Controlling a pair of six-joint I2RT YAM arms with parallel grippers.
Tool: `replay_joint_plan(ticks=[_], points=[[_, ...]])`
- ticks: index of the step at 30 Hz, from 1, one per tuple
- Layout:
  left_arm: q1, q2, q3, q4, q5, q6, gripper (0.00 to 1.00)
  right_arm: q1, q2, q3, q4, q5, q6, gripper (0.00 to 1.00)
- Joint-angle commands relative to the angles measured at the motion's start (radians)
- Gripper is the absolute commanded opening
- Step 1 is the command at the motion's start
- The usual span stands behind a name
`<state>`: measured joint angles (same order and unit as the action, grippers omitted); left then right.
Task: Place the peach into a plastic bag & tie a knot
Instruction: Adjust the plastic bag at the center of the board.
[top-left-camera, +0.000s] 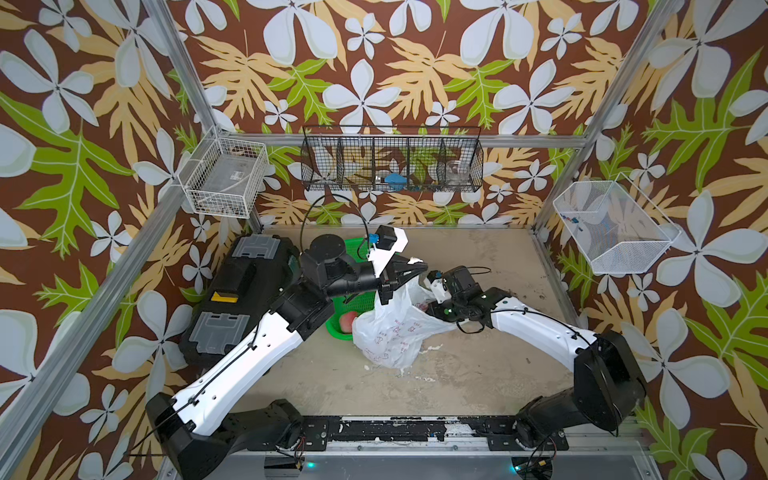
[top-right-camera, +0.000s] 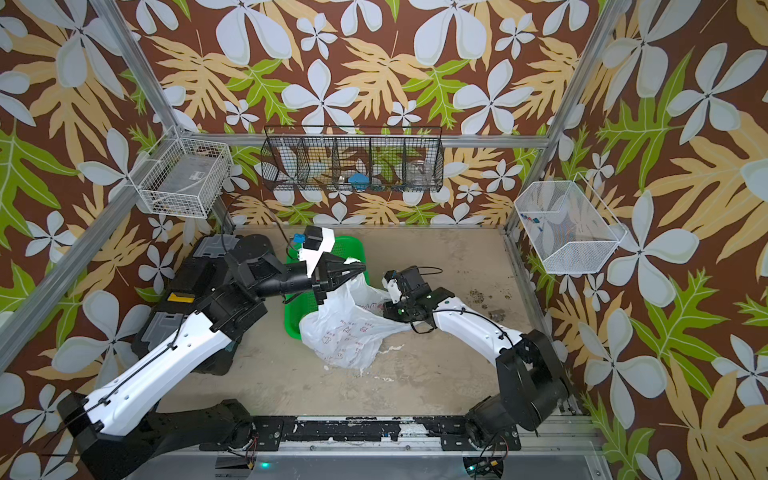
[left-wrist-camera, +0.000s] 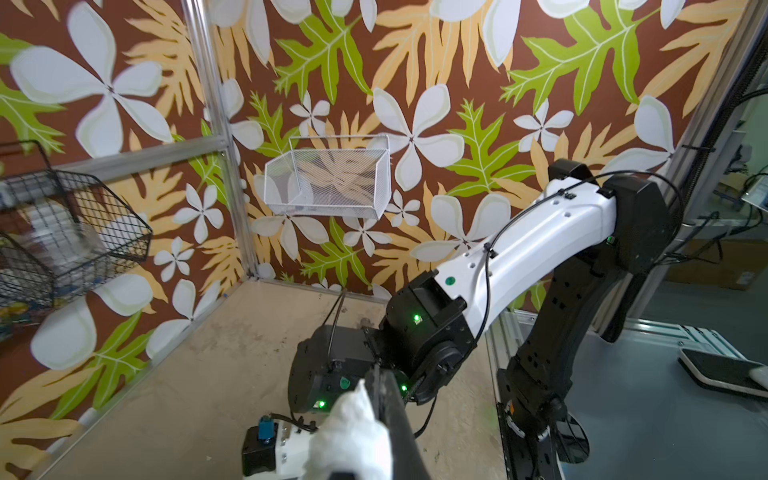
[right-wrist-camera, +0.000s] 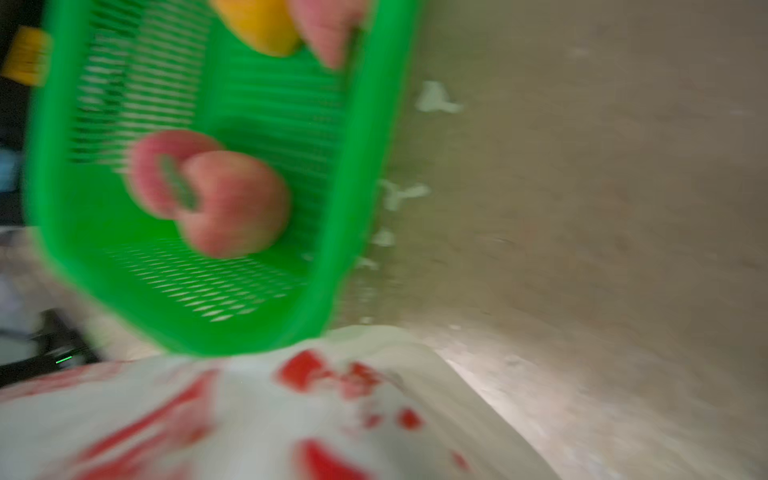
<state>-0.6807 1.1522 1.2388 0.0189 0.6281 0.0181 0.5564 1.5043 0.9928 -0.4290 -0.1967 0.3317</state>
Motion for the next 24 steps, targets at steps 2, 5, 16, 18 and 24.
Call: replay_joint_plan(ticks=[2,5,16,18,24], points=[[0.006,-0.099,-0.117,-0.011,-0.142,-0.089,0.00,0.010,-0.024,0.014,-0.070,0.288,-0.089,0.10],[0.014,-0.152,-0.269,-0.032,-0.199,-0.201,0.00,0.068,-0.047,0.033,-0.056,0.177,-0.136,0.15],[0.152,-0.193,-0.488,-0.095,-0.207,-0.387,0.00,0.123,-0.058,0.326,-0.091,-0.410,-0.096,0.46],[0.152,-0.179,-0.499,-0.082,-0.165,-0.406,0.00,0.115,-0.026,0.383,-0.055,-0.427,-0.041,0.52],[0.152,-0.153,-0.518,-0.058,-0.020,-0.480,0.00,0.041,0.195,0.561,-0.055,-0.034,0.064,0.59]])
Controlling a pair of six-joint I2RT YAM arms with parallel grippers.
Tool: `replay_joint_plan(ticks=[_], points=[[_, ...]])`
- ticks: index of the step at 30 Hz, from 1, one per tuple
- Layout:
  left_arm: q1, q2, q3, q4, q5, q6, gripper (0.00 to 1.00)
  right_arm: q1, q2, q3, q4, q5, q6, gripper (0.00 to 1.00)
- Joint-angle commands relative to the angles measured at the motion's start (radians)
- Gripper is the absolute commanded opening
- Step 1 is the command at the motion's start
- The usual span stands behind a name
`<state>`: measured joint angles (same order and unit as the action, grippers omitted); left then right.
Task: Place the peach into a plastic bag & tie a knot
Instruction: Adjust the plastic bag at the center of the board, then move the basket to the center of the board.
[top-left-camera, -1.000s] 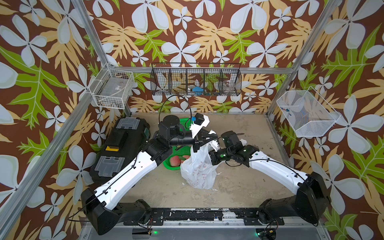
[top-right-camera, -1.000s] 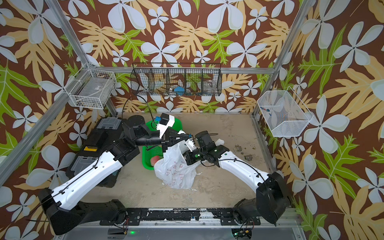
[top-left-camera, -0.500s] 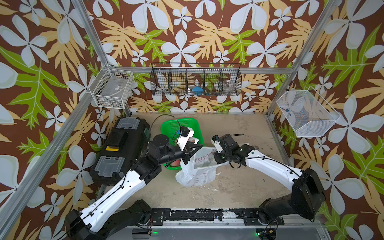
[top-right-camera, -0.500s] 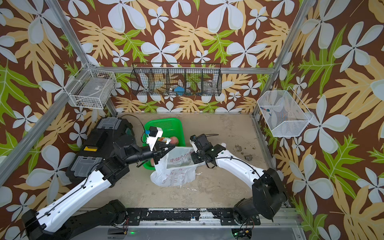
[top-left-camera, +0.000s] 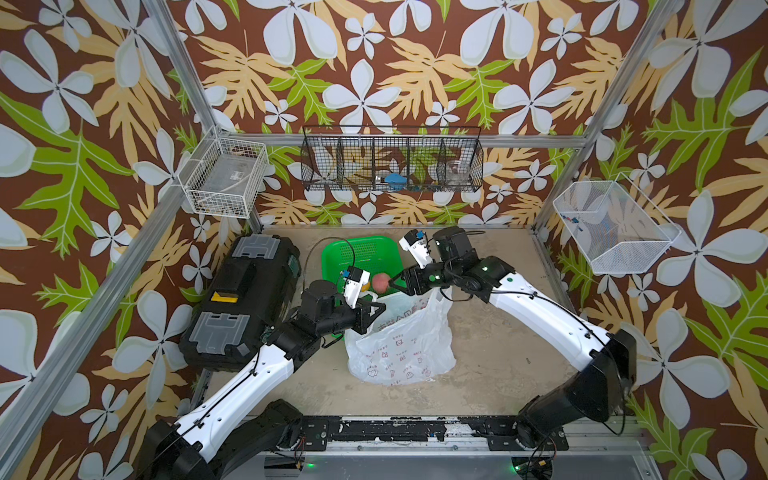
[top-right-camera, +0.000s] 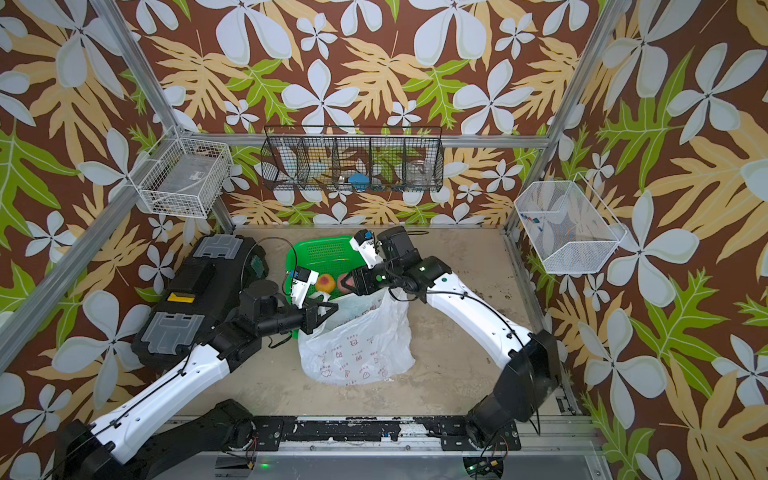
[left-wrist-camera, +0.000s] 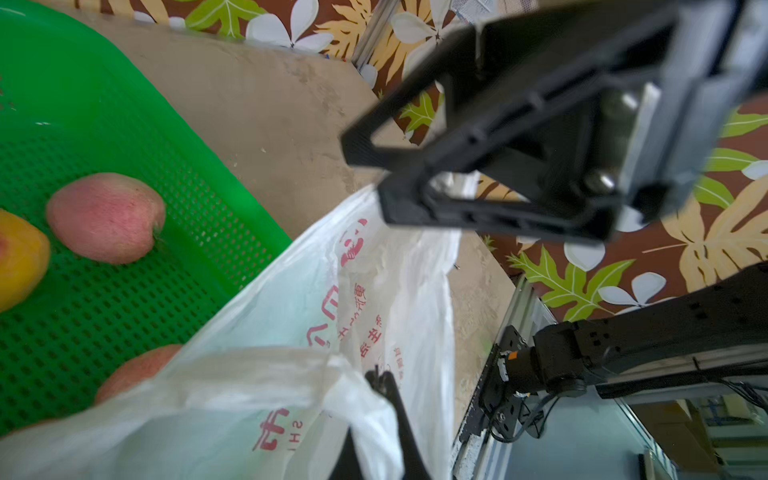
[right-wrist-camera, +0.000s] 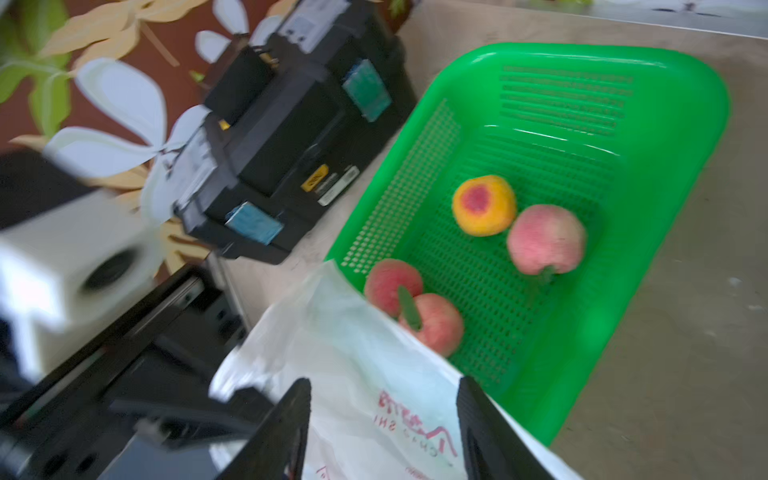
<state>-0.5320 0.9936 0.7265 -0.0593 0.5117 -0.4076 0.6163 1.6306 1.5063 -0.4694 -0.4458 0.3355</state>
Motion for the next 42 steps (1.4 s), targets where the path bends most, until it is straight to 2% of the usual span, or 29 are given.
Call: replay_joint_plan(ticks=[1,4,8,13,16,19,22,25,29,32,34,36,39,42], points=[[0.002,0.005,-0.016,0.019,0.121,-0.070,0.00,-0.031,0.114,0.077,-0.022,0.289,0.061,0.61],[0.003,-0.015,-0.052,0.010,0.138,-0.103,0.00,-0.042,0.263,0.197,-0.071,0.450,0.010,0.73],[0.003,-0.024,-0.062,0.001,0.123,-0.102,0.00,-0.058,0.506,0.431,-0.209,0.429,-0.009,0.77],[0.003,0.018,-0.023,0.007,0.140,-0.095,0.00,-0.056,0.628,0.510,-0.168,0.387,0.018,0.73],[0.003,0.033,-0.002,0.006,0.135,-0.081,0.00,-0.063,0.675,0.532,-0.169,0.413,0.032,0.62],[0.003,0.054,0.035,-0.011,0.133,-0.057,0.00,-0.092,0.676,0.508,-0.133,0.414,0.059,0.41],[0.003,0.083,0.085,-0.048,0.125,-0.019,0.00,-0.134,0.651,0.469,-0.091,0.423,0.079,0.24],[0.005,0.108,0.138,-0.080,0.116,0.018,0.00,-0.182,0.622,0.429,-0.066,0.438,0.088,0.16],[0.024,0.135,0.198,-0.134,0.109,0.078,0.00,-0.256,0.580,0.352,-0.027,0.422,0.098,0.15],[0.051,0.152,0.255,-0.218,0.060,0.139,0.00,-0.289,0.557,0.320,-0.030,0.421,0.085,0.22],[0.064,0.168,0.304,-0.273,0.007,0.155,0.00,-0.296,0.526,0.308,-0.048,0.450,0.069,0.41],[0.069,0.188,0.365,-0.337,-0.032,0.171,0.00,-0.294,0.477,0.298,-0.073,0.504,0.049,0.54],[0.069,0.207,0.446,-0.421,-0.063,0.197,0.00,-0.274,0.378,0.243,-0.076,0.561,0.000,0.63],[0.068,0.213,0.466,-0.455,-0.056,0.181,0.00,-0.213,0.324,0.207,-0.110,0.622,-0.078,0.69]])
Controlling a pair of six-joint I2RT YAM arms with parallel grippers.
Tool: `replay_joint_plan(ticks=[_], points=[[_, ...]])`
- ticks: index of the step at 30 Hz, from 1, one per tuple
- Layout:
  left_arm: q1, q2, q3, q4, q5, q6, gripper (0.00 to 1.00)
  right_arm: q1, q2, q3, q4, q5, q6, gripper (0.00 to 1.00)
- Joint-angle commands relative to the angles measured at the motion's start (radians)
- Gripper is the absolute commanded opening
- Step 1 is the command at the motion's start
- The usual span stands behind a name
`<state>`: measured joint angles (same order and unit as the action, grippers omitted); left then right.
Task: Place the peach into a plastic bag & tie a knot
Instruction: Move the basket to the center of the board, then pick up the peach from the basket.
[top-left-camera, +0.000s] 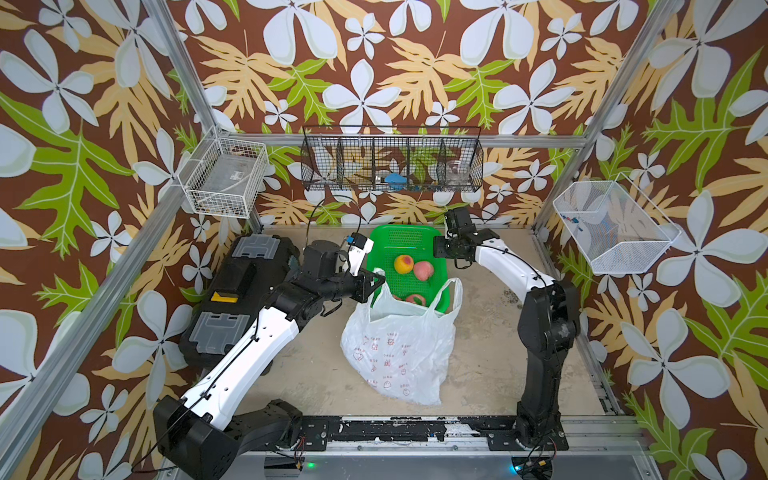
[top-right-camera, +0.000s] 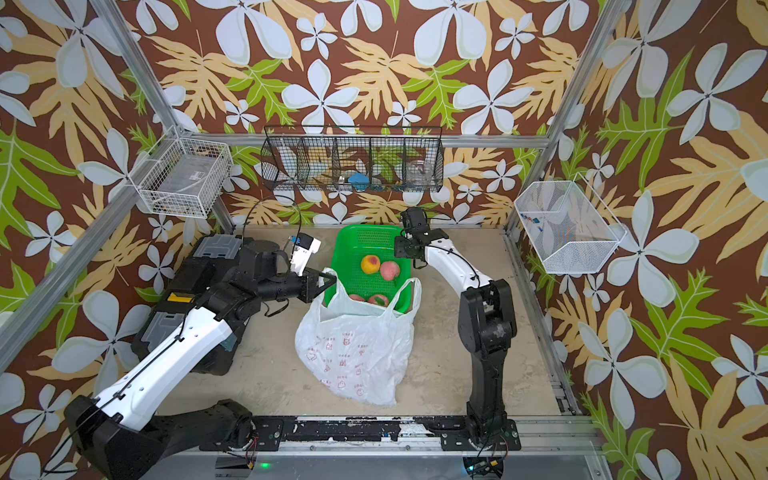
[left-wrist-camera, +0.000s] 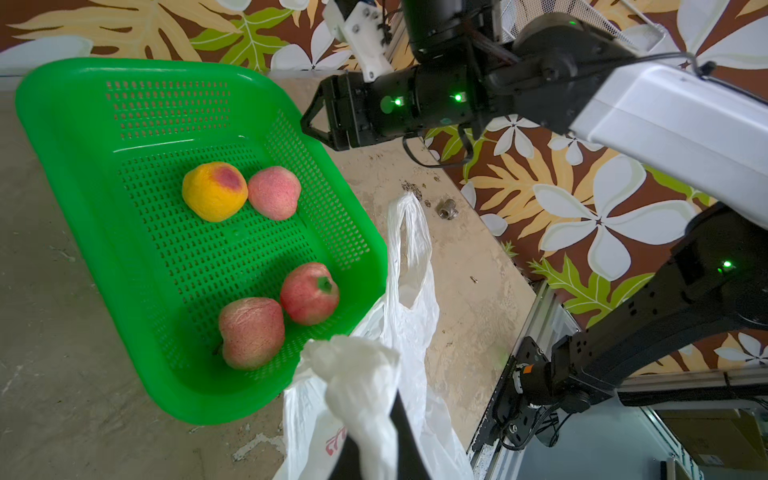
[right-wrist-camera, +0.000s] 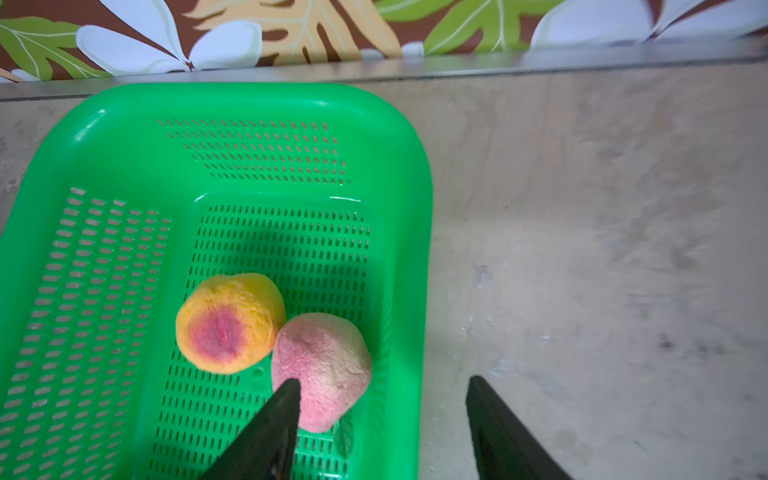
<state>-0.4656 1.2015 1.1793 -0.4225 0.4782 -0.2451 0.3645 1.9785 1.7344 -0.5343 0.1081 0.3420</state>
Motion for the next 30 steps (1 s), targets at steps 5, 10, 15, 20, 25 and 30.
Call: replay_joint_plan(ticks=[5,10,15,20,25,30], points=[[0.003,0.054,0.022,-0.163,-0.086,0.018,0.00,0.118,0.030,0.001,-0.094,0.047,-0.146,0.75],[0.026,0.082,0.070,-0.230,-0.150,0.017,0.00,0.123,0.206,0.188,-0.207,0.083,-0.161,0.76],[0.036,0.059,0.045,-0.200,-0.129,0.012,0.00,0.124,0.317,0.272,-0.222,0.050,-0.162,0.77],[0.038,0.046,0.028,-0.178,-0.122,0.009,0.00,0.126,0.369,0.285,-0.231,0.058,-0.141,0.74],[0.038,0.042,0.025,-0.151,-0.113,0.000,0.00,0.127,0.395,0.296,-0.239,0.049,-0.129,0.72],[0.045,0.041,0.017,-0.111,-0.132,0.003,0.00,0.126,0.304,0.262,-0.202,0.018,-0.121,0.50]])
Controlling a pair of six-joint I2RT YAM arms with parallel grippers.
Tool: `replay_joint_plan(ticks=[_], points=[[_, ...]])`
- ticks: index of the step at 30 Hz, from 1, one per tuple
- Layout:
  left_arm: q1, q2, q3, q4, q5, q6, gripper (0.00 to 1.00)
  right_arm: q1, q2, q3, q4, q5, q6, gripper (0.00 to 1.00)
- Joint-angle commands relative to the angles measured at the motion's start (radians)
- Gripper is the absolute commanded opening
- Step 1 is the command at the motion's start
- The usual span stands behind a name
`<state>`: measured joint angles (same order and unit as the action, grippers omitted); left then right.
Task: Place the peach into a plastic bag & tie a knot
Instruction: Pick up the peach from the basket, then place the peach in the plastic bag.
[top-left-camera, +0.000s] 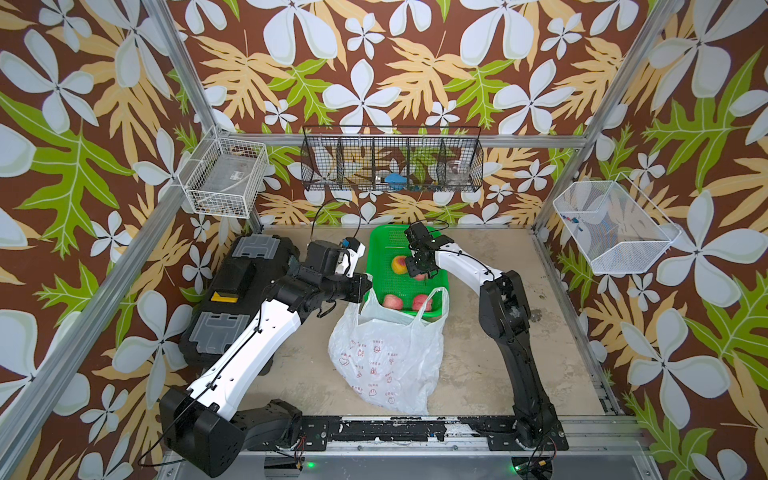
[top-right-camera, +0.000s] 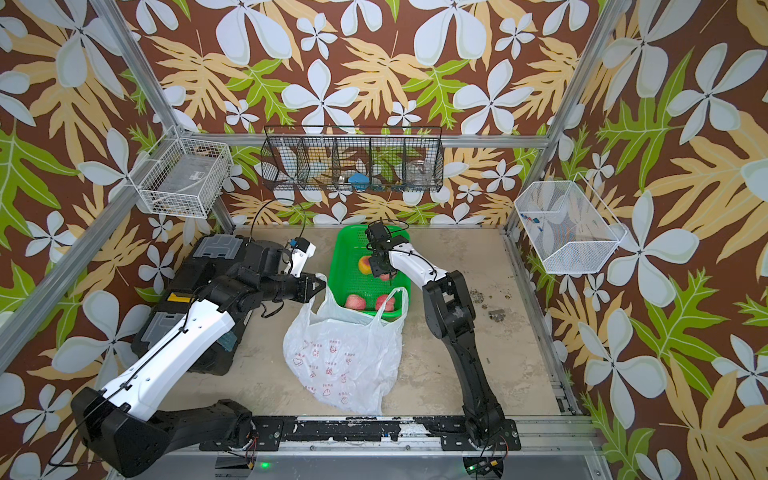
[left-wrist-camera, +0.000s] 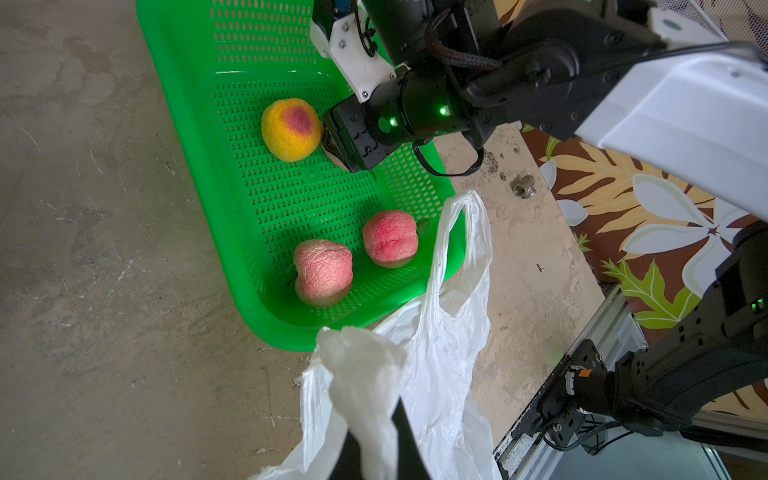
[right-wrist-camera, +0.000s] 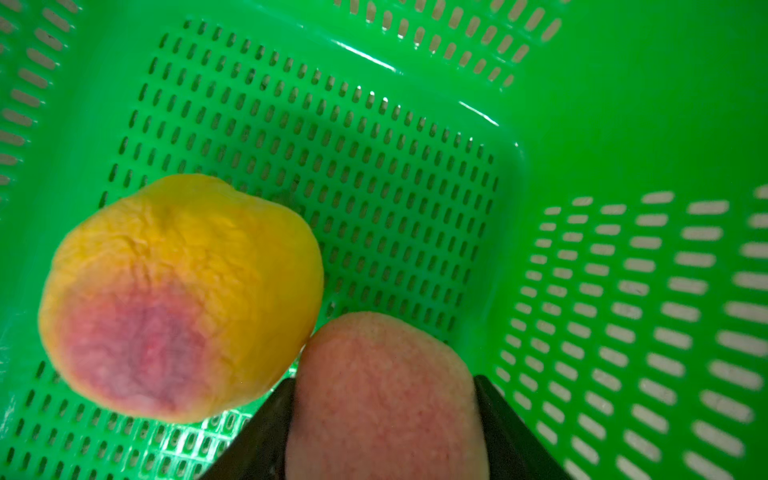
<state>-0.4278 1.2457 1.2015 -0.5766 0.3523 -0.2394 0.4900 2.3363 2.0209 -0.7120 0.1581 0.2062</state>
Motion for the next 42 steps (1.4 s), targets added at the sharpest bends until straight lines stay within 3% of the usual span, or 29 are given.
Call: replay_joint_plan(ticks=[1,6,15,18,22,26,33,38,42], points=[[0.014,-0.004,-0.008,0.054,-0.013,0.000,0.00,0.001,-0.103,-0.053,0.007,-0.039,0.018,0.47],[0.029,-0.007,-0.013,0.110,0.000,0.022,0.00,0.002,-0.325,-0.133,0.040,-0.135,0.025,0.38],[0.029,0.030,0.061,0.161,0.065,0.010,0.00,0.105,-0.734,-0.556,0.114,-0.710,0.057,0.18],[0.029,0.044,0.099,0.163,0.099,-0.005,0.00,0.131,-0.778,-0.625,0.266,-0.884,0.176,0.14],[0.029,0.045,0.116,0.178,0.174,-0.041,0.00,0.144,-0.710,-0.616,0.483,-0.971,0.357,0.11],[0.029,0.026,0.098,0.214,0.249,-0.065,0.00,0.180,-0.596,-0.530,0.591,-0.973,0.505,0.09],[0.029,-0.010,0.049,0.258,0.330,-0.075,0.00,0.159,-0.578,-0.641,0.928,-0.977,0.844,0.08],[0.027,-0.019,0.027,0.319,0.414,-0.109,0.00,0.151,-0.545,-0.711,1.047,-0.891,1.035,0.09],[0.026,-0.041,0.006,0.381,0.481,-0.148,0.00,0.162,-0.515,-0.712,0.886,-0.727,0.983,0.10]])
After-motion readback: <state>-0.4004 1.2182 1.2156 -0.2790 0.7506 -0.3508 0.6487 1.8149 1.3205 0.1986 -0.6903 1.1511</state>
